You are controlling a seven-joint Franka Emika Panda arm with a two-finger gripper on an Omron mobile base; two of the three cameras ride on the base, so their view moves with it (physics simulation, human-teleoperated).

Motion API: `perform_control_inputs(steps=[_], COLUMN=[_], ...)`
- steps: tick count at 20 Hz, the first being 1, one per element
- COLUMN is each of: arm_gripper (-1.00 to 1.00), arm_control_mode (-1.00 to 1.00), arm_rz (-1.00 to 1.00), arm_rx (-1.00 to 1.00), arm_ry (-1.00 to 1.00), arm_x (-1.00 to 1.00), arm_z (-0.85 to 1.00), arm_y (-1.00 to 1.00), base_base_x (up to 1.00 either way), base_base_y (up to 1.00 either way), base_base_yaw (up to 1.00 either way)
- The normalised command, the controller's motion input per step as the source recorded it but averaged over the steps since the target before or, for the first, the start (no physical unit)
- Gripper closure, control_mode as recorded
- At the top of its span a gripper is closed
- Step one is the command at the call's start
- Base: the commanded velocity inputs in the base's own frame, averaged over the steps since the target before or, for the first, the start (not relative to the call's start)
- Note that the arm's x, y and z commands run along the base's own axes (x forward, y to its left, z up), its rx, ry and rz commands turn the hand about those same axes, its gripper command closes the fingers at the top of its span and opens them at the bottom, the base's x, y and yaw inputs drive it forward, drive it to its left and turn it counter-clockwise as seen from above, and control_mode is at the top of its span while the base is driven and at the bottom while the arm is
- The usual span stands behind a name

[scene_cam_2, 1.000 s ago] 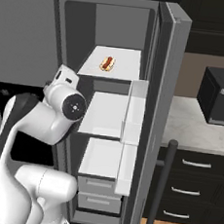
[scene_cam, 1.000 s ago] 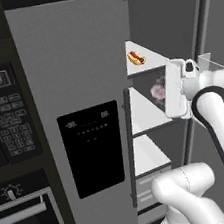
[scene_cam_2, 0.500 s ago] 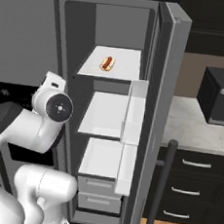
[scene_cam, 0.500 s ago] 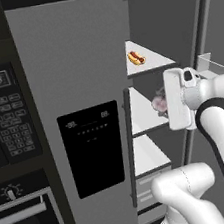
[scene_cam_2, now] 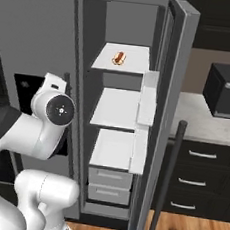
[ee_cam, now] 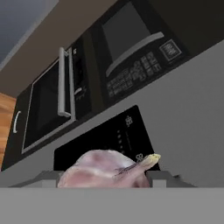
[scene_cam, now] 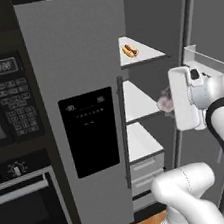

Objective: Retrieve the bottle and the shaker from the cabinet and place them next to the mixing bowl on the counter. Then add garlic from the fridge to the mixing bowl.

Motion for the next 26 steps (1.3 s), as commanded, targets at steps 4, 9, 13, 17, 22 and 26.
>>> perform_control_inputs(steps=[4,9,13,17,22,26], arm_gripper=[1.0,1.0,1.0,1.0,1.0,1.0], arm_control_mode=[1.0,1.0,1.0,1.0,1.0,1.0], arm_rz=[0.0,0.0,0.0,0.0,0.0,0.0], arm_rx=[0.0,0.0,0.0,0.0,0.0,0.0], arm_ry=[0.0,0.0,0.0,0.0,0.0,0.0], arm_x=[0.0,0.0,0.0,0.0,0.0,0.0], arm_z=[0.0,0.0,0.0,0.0,0.0,0.0], arm_y=[0.0,0.0,0.0,0.0,0.0,0.0], base_base_x=[-0.61,-0.43,-0.36,-0.38,-0.52,-0.75], base_base_y=[0.74,0.81,0.74,0.74,0.59,0.19], base_base_yaw=[0.17,0.38,0.44,0.44,0.41,0.39])
